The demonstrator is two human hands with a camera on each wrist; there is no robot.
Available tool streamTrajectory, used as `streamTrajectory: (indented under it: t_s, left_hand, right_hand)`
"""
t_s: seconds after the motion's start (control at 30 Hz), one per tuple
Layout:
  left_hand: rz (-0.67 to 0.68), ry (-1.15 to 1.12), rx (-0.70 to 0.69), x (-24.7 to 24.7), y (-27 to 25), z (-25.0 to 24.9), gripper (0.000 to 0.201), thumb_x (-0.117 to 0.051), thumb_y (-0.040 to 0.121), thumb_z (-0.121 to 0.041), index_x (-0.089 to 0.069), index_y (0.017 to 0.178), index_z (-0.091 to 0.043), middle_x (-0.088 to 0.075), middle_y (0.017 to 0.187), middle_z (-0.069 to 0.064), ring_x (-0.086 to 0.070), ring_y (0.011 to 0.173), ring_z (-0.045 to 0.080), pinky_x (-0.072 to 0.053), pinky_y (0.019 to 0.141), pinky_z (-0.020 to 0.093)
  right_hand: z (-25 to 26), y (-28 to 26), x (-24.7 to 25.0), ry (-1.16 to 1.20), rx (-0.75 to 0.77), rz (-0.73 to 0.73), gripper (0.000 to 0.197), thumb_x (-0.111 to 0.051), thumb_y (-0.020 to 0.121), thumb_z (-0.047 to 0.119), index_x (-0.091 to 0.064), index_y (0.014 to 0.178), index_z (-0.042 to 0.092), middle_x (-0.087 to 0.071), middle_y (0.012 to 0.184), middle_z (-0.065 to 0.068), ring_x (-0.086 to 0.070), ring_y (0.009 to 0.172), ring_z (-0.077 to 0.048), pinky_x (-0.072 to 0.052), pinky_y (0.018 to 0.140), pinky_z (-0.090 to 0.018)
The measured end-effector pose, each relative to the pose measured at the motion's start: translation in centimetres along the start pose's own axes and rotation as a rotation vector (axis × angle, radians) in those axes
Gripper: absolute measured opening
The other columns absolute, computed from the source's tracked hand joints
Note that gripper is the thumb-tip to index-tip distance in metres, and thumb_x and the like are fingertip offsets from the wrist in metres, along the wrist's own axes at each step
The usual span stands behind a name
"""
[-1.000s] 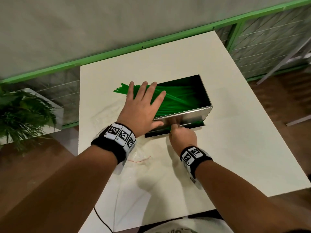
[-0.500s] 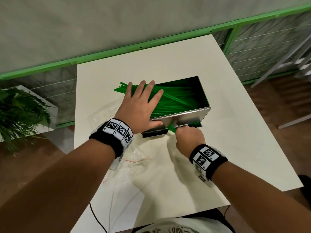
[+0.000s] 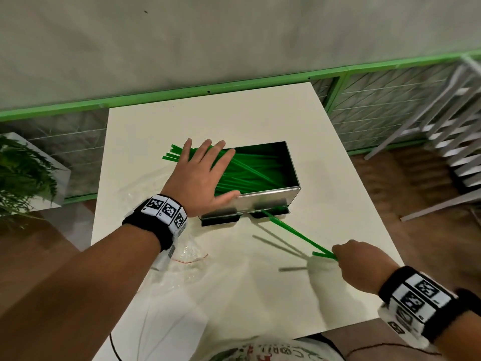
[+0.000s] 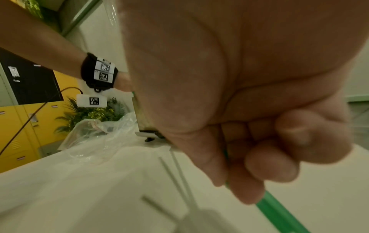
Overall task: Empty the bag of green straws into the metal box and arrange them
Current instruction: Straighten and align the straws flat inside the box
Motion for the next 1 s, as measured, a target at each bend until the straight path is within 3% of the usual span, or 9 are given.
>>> streamTrajectory:
  t_s: [0.17,0.27,0.33,0.47,0.57,0.67,0.77,0.9,1.0]
  left_hand:
    - [-0.089,-0.08,0.077,0.8,-0.9,0.7,0.103,-0.039,0.085,-0.084,-0.022,0.16,-0.015,-0.025,0.167,0.01,-0.025,0.153,0.037,-0.016,0.122,0.063]
    - [-0.173,-0.161,0.152,1.6,-2.4,1.8,0.104,-0.05,0.082,-0.08,-0.025,0.158,-0.014,-0.021,0.167,0.011,-0.021,0.154,0.033,-0.014,0.124,0.061]
    - [-0.22,-0.208,0.22,2.0,-3.5,2.7,0.101,-0.055,0.081,-0.077,-0.028,0.156,-0.014,-0.023,0.165,0.011,-0.023,0.154,0.031,-0.013,0.125,0.06]
    - [-0.31,-0.257,0.32,2.3,-5.6,3.7,0.089,-0.06,0.085,-0.067,-0.037,0.15,-0.011,-0.033,0.159,0.012,-0.032,0.148,0.03,-0.017,0.125,0.057]
    - [-0.397,-0.237,0.325,2.5,-6.4,3.5,0.072,-0.067,0.088,-0.056,-0.052,0.138,-0.007,-0.047,0.145,0.015,-0.047,0.133,0.034,-0.03,0.117,0.059]
    - [-0.503,-0.189,0.284,2.7,-6.4,2.2,0.047,-0.072,0.088,-0.046,-0.067,0.113,-0.006,-0.059,0.115,0.014,-0.058,0.107,0.034,-0.045,0.097,0.051]
    - [-0.541,-0.176,0.314,3.0,-5.7,0.7,0.043,-0.075,0.085,-0.045,-0.066,0.102,-0.007,-0.058,0.103,0.013,-0.056,0.095,0.033,-0.046,0.084,0.044]
    - [-0.613,-0.335,0.459,3.5,-5.2,1.3,0.055,-0.072,0.08,-0.033,-0.055,0.122,-0.001,-0.049,0.131,0.021,-0.05,0.12,0.037,-0.045,0.101,0.049]
    - [-0.549,-0.412,0.47,3.9,-4.8,2.3,0.066,-0.061,0.081,-0.024,-0.043,0.141,-0.002,-0.03,0.156,0.021,-0.035,0.143,0.036,-0.033,0.117,0.046]
  right_hand:
    - [-0.5,-2.0,4.9,0.175,0.222,-0.263,0.008,-0.048,0.098,0.032,-0.054,0.096,0.027,-0.051,0.069,0.008,-0.057,0.067,-0.021,-0.05,0.064,-0.04]
    - [1.1,-3.1,10.7,0.306,0.399,-0.482,0.011,-0.061,0.093,0.023,-0.051,0.09,0.025,-0.039,0.055,0.009,-0.04,0.052,-0.018,-0.038,0.051,-0.039]
    - [2.6,-2.9,14.4,0.388,0.483,-0.577,0.018,-0.063,0.093,0.022,-0.047,0.086,0.025,-0.04,0.051,0.008,-0.036,0.049,-0.015,-0.033,0.049,-0.037]
    - [6.2,0.3,19.3,0.564,0.567,-0.718,0.01,-0.061,0.095,0.021,-0.057,0.089,0.014,-0.055,0.055,0.001,-0.051,0.052,-0.021,-0.04,0.053,-0.039]
    - [8.7,4.5,20.0,0.505,0.497,-0.651,0.015,-0.056,0.094,0.021,-0.052,0.083,0.013,-0.054,0.059,-0.004,-0.052,0.057,-0.027,-0.038,0.054,-0.036]
    - [10.2,7.8,18.9,0.343,0.398,-0.533,0.007,-0.051,0.095,0.017,-0.053,0.089,0.012,-0.055,0.069,-0.004,-0.055,0.065,-0.031,-0.041,0.059,-0.033]
    - [10.8,9.3,17.5,0.192,0.317,-0.407,0.013,-0.052,0.092,0.011,-0.062,0.098,0.006,-0.061,0.084,-0.012,-0.059,0.074,-0.034,-0.048,0.065,-0.036]
    - [10.4,9.7,16.9,0.166,0.252,-0.366,0.014,-0.055,0.088,0.012,-0.067,0.094,0.007,-0.052,0.077,-0.007,-0.056,0.072,-0.032,-0.052,0.068,-0.035]
    - [9.9,9.6,16.6,0.212,0.221,-0.369,0.011,-0.061,0.089,0.02,-0.063,0.081,0.012,-0.055,0.074,-0.005,-0.061,0.074,-0.032,-0.055,0.069,-0.036]
Point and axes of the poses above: each hand's wrist, its own y-axis towards the middle knuckle, its own x-axis out of the back of the hand, z = x × y, the point moved 2 cm from there along y, towards the middle knuckle
